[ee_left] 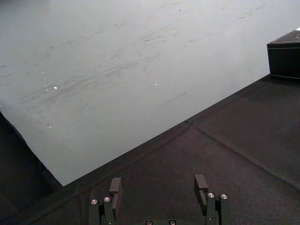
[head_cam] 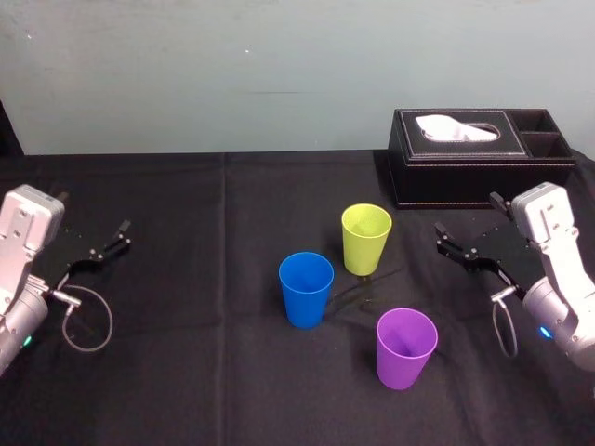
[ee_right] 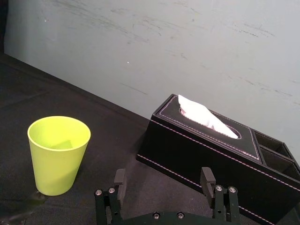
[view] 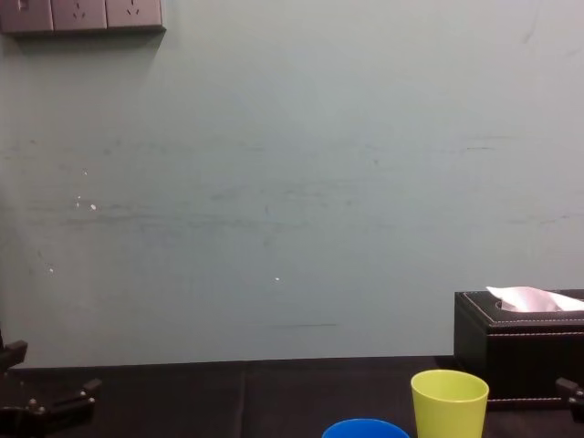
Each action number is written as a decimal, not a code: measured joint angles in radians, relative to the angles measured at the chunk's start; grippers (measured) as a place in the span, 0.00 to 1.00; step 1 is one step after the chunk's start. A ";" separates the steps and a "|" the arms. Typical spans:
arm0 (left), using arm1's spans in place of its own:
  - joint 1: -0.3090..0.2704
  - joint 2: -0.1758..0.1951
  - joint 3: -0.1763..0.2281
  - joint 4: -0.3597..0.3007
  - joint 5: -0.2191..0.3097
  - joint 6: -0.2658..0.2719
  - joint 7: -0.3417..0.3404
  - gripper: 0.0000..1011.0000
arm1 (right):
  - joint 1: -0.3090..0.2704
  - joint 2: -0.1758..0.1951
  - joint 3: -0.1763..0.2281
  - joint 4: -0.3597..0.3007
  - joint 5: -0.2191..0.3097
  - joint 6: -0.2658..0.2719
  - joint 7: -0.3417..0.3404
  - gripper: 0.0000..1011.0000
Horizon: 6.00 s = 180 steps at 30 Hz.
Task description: Stack the three plastic cups sequentially using one hand.
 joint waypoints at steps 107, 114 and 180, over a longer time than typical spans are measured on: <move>0.000 0.000 0.000 0.000 0.000 0.000 0.000 1.00 | -0.427 0.147 0.257 -0.258 0.216 -0.070 0.665 0.99; 0.000 0.000 0.000 0.000 0.000 0.000 0.000 1.00 | -0.414 0.139 0.244 -0.252 0.212 -0.063 0.668 0.99; 0.000 0.000 0.000 0.000 0.000 0.000 0.000 1.00 | -0.283 0.069 0.148 -0.188 0.173 -0.009 0.638 0.75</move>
